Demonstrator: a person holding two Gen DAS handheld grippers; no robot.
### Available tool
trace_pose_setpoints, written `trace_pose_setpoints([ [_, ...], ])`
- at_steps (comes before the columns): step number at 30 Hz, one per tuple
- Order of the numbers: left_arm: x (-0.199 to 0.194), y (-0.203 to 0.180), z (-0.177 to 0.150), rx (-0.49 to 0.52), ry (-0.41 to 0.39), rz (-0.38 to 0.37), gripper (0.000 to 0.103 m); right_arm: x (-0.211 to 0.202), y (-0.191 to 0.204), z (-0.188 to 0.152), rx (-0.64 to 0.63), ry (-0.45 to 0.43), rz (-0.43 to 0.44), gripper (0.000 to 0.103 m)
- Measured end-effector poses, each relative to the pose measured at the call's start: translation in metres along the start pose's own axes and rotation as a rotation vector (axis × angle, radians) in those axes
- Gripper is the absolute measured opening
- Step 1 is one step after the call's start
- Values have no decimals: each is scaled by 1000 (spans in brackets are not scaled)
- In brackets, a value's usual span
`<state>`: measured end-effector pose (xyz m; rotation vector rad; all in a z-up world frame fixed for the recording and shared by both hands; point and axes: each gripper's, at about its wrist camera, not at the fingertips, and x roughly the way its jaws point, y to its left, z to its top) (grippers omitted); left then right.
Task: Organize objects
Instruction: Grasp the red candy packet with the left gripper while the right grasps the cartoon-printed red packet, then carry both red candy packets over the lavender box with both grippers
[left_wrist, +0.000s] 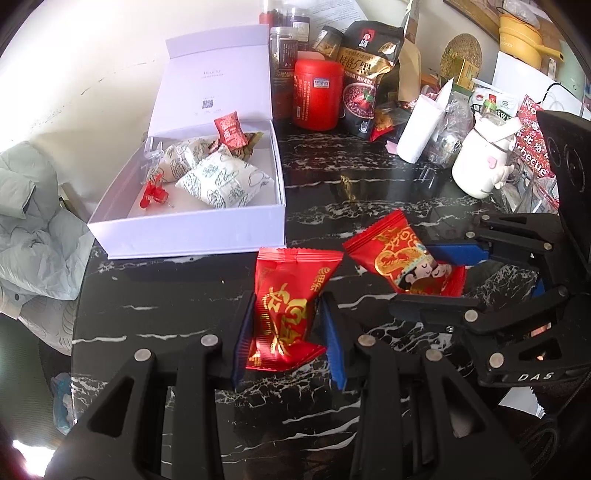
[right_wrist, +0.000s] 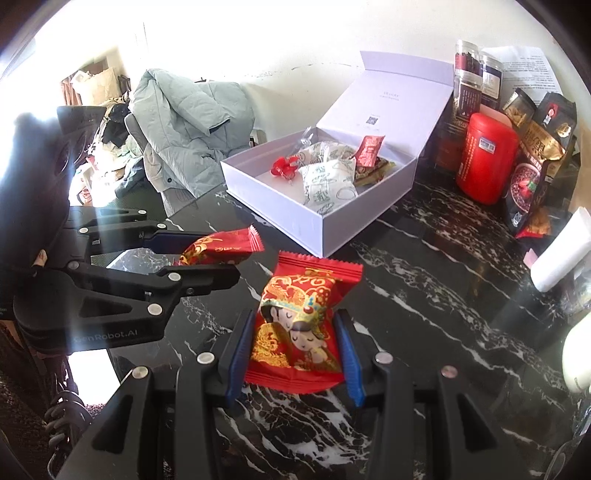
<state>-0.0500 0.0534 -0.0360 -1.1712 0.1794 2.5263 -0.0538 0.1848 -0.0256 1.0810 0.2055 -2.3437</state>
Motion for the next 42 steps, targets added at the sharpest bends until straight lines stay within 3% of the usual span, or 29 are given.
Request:
trace_pose_setpoints([
  [23,-2,46,68,-27,-80,35,33,8,-6,83,-97,-76,45,44],
  [42,35,94,122,-57,-89,78,33,51,-38,144,-100,-97,52,44],
])
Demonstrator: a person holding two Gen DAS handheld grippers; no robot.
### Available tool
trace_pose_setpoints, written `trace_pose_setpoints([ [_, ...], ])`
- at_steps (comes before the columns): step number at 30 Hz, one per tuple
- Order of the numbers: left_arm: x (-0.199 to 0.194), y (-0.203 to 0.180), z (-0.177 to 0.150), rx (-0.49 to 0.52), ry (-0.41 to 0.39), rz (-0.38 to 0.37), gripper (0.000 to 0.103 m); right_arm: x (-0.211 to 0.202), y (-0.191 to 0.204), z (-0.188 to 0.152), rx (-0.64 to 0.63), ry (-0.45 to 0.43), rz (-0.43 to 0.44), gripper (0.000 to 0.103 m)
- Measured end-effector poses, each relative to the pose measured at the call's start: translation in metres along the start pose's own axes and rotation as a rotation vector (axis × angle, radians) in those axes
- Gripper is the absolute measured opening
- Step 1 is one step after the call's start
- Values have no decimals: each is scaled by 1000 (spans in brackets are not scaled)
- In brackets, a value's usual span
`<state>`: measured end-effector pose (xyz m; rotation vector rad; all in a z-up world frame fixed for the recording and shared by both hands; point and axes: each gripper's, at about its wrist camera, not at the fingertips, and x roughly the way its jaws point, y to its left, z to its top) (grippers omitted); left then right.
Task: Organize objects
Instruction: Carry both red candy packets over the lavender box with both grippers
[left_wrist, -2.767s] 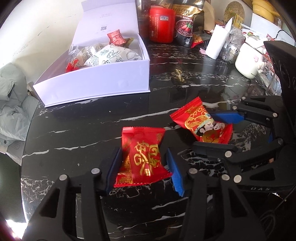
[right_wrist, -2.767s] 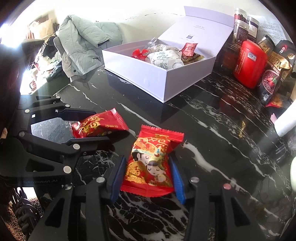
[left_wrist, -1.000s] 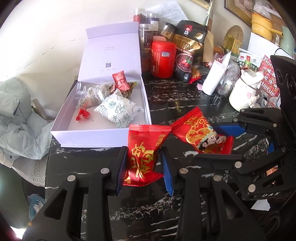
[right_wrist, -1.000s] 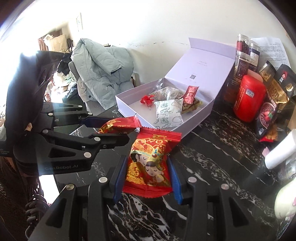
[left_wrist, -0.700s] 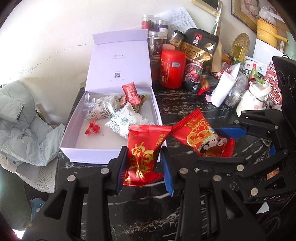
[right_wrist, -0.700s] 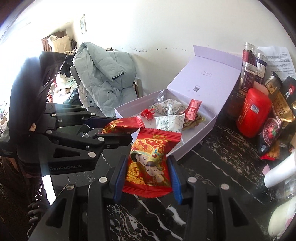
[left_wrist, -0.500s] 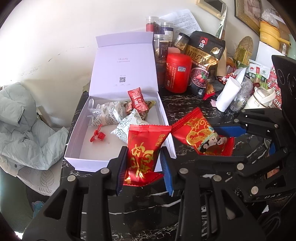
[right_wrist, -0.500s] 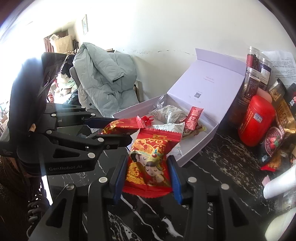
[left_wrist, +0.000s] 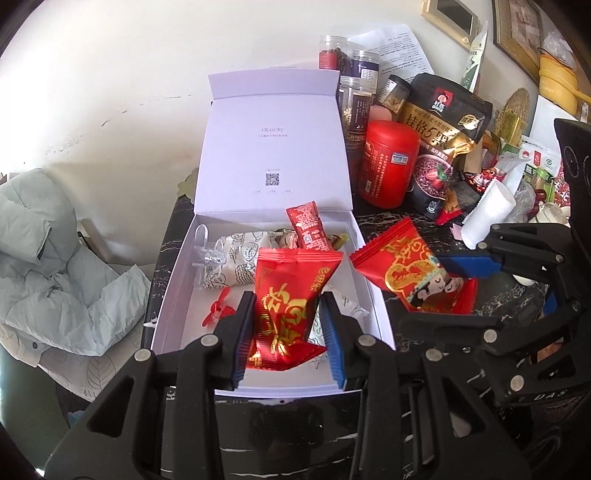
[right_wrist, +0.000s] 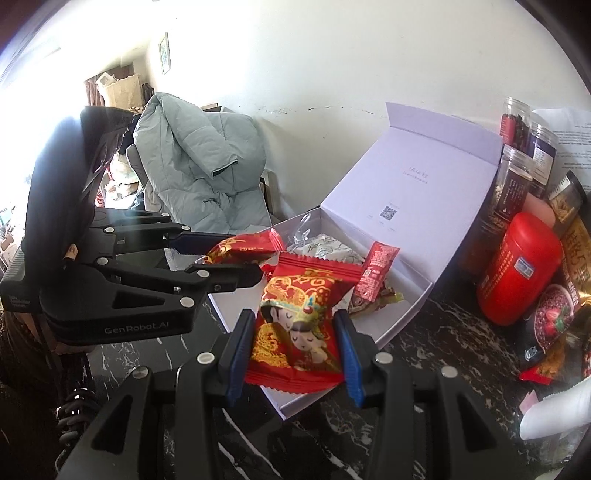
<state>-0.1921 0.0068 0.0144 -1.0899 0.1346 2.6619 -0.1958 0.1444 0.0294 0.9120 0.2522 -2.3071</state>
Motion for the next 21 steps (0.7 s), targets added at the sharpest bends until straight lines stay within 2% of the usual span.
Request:
trace_pose_setpoints([
  [14,44,29,35,-40,4,60,33,34,-42,37,43,-28,-12,44],
  [16,53,33,38,-42,10,78,33,41,-45,42,43,-27,-10,44],
  [19,63,35,42,-27,5,158,33,52,-50,49,48,-21,-7,44],
  [21,70,39,45,-44,8,150,33,59,-53,53,54,-21,-12,44],
])
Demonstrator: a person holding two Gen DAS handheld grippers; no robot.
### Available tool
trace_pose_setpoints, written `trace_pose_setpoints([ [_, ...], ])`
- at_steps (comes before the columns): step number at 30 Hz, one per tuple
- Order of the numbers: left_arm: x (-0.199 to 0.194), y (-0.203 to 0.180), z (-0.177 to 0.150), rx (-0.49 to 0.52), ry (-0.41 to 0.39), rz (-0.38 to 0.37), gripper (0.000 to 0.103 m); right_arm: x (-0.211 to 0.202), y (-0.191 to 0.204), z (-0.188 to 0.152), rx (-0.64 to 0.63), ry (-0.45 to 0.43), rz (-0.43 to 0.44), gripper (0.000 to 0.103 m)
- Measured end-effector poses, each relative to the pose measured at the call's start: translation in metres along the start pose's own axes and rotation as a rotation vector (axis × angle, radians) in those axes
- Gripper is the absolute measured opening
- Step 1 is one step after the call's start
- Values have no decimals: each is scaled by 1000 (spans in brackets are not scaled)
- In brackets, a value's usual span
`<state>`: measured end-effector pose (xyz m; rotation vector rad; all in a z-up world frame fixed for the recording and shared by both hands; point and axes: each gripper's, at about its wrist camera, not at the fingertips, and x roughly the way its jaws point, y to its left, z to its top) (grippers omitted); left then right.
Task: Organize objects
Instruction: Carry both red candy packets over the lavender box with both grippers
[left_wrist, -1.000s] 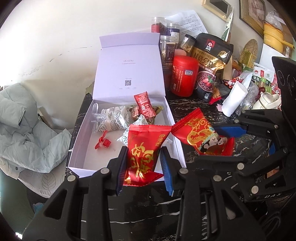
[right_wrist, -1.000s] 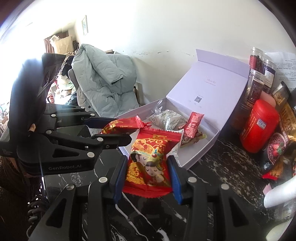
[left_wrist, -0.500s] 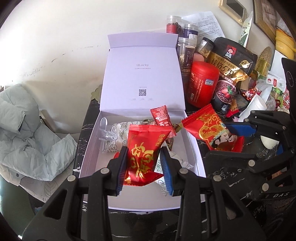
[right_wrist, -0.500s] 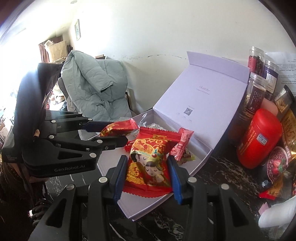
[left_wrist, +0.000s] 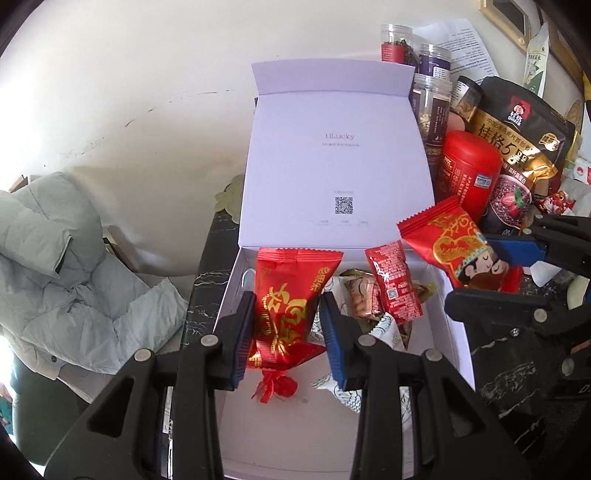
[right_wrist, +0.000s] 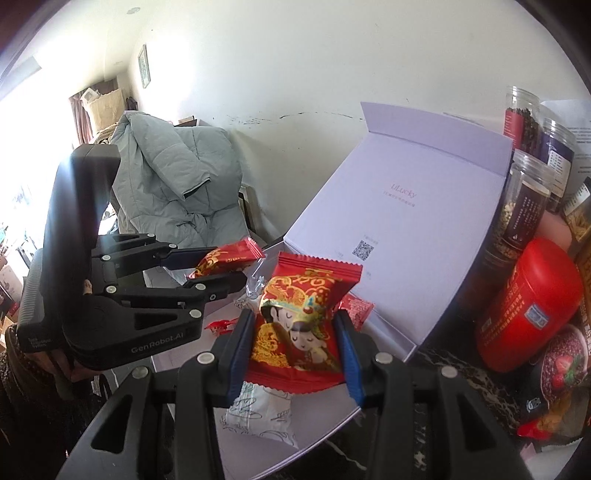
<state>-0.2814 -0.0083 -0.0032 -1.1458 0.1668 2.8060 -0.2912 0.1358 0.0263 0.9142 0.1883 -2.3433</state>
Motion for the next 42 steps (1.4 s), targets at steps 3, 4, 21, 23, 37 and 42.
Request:
trace_pose_setpoints([
  [3,11,6,5,-27,6,-8,33,10,-5,5,15,-4,6,44],
  [4,14,8,6,-27,8,-6,33,12,-7,6,20,-6,10,44],
  [21,34,17,-25,-39,111,-48,33,35,4,-19,-3,83,52,44],
  [23,36,16,-27,-30,125,-44,33,37,6,-22,-1,97,55,44],
  [37,40,0,-41,47,171,-44,33,59,6,-41,35,184,69,44],
  [42,42,-13,-35,104,172,-39,34,64,-3,-42,62,189,58,44],
])
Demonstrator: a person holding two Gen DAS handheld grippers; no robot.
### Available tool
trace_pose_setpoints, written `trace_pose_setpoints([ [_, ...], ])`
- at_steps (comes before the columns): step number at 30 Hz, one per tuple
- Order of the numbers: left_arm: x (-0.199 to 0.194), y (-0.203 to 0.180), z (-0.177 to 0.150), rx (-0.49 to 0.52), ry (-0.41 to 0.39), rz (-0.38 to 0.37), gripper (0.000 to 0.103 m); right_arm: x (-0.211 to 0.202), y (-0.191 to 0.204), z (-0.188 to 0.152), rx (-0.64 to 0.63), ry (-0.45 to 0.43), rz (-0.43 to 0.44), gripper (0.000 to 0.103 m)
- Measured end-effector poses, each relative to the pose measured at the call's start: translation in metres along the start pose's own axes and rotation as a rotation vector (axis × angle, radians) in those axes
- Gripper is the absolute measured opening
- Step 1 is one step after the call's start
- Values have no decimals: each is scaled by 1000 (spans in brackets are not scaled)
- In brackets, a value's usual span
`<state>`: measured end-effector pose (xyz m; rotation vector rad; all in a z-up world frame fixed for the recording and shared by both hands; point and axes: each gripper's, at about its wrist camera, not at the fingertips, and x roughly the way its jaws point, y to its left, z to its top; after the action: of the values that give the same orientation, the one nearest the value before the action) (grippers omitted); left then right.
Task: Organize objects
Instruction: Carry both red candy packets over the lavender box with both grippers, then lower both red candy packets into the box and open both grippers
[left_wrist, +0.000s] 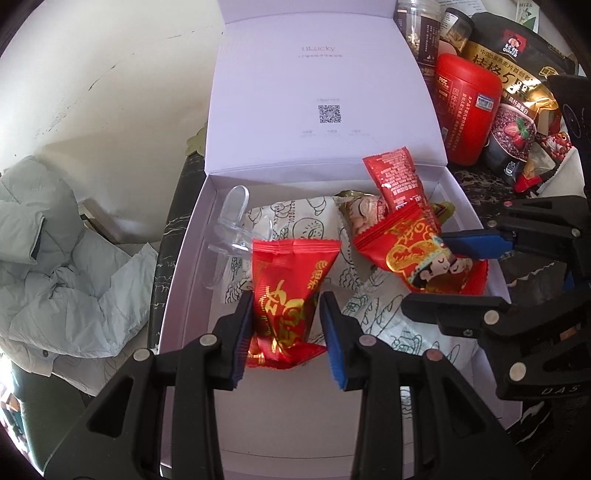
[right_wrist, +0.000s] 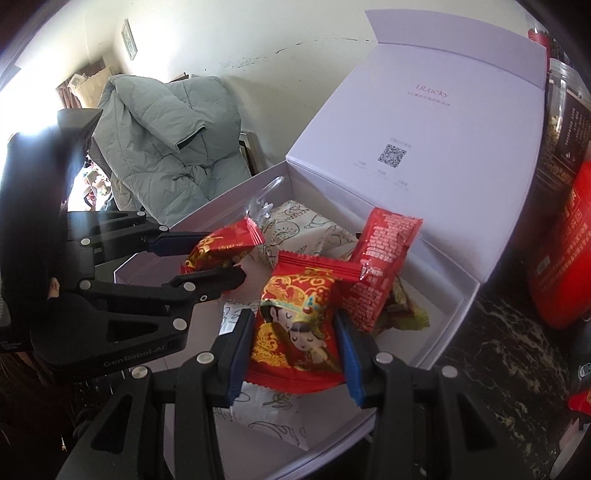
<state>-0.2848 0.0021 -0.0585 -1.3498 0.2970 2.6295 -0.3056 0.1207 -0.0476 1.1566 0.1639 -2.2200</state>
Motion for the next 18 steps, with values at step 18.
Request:
trace_pose_setpoints([
  [18,23,-9,10,13,18,-93,34,3,-14,0,2,7,-1,45],
])
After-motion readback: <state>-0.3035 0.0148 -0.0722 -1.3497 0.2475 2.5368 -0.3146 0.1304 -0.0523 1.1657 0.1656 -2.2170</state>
